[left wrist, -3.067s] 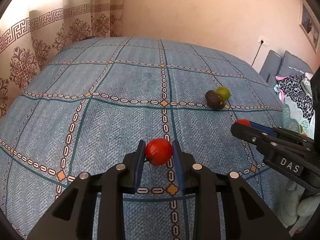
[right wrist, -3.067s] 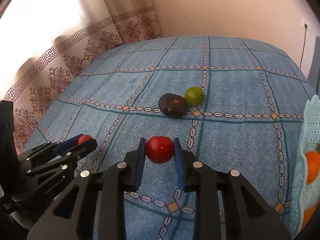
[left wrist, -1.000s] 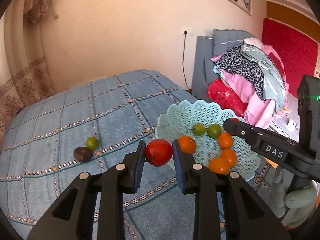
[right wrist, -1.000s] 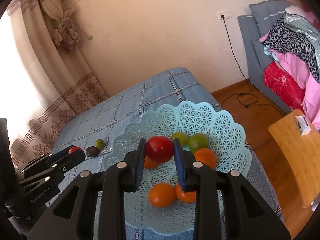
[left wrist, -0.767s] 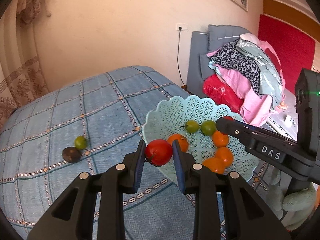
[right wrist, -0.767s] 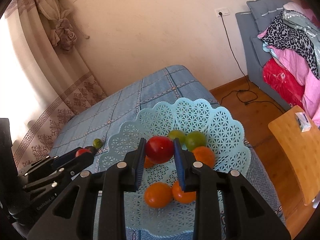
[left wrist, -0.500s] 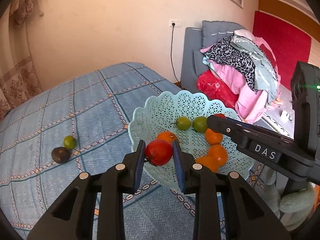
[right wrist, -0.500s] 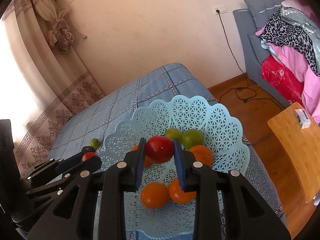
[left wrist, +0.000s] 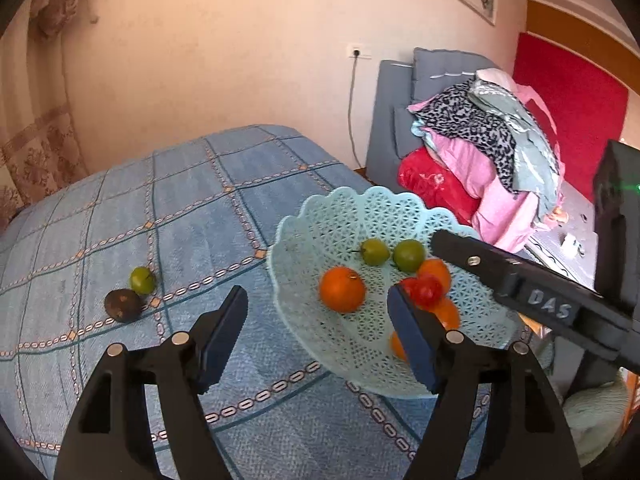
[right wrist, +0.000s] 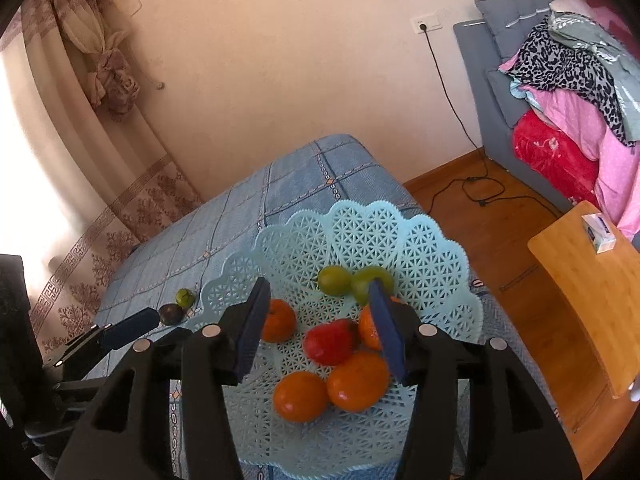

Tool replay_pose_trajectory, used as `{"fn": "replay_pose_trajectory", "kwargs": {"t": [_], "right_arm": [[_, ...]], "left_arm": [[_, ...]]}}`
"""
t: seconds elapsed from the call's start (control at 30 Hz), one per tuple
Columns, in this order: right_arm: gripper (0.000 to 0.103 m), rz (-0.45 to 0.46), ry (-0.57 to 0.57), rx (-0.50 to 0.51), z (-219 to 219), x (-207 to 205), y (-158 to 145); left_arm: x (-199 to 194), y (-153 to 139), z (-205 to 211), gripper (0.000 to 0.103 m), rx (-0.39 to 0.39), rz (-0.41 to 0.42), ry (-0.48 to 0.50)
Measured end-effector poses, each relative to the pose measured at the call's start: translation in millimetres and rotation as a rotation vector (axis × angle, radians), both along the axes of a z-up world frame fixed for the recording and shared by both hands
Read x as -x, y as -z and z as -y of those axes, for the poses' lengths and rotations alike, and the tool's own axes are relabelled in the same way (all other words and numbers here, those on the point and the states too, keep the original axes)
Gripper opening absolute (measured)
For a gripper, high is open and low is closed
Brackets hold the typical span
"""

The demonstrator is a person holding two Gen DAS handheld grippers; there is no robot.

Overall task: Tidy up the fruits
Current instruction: 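Carry the tomato into the basket with the left tool while the right tool carries its tomato there, then open both tools above the basket and lift them away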

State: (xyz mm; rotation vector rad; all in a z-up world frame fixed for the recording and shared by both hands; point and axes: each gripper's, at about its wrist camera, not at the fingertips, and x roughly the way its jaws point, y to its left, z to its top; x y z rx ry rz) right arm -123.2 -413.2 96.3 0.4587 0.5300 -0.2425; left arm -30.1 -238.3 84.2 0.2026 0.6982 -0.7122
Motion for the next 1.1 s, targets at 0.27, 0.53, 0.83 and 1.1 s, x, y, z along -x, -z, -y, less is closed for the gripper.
{"fn": "replay_pose_trajectory", "kwargs": {"t": [0.27, 0.53, 0.83, 1.1], "right_arm": [[0.054, 0.001, 0.013, -0.006, 1, 2, 1], [0.06, 0.012, 0.015, 0.026, -6, 3, -2], [0.074, 0.014, -0.004, 0.042, -14, 1, 0], [0.079, 0.019, -0.021, 0.066, -24, -2, 1]], "left_arm": [[-6, -4, -14, 0.088, 0.008, 0.009, -0.055], [-7, -4, -30, 0.09, -0.015, 0.043, -0.102], [-15, -3, -62, 0.09, -0.011, 0.04, -0.172], [-26, 7, -90, 0.09, -0.025, 0.017, -0.26]]}}
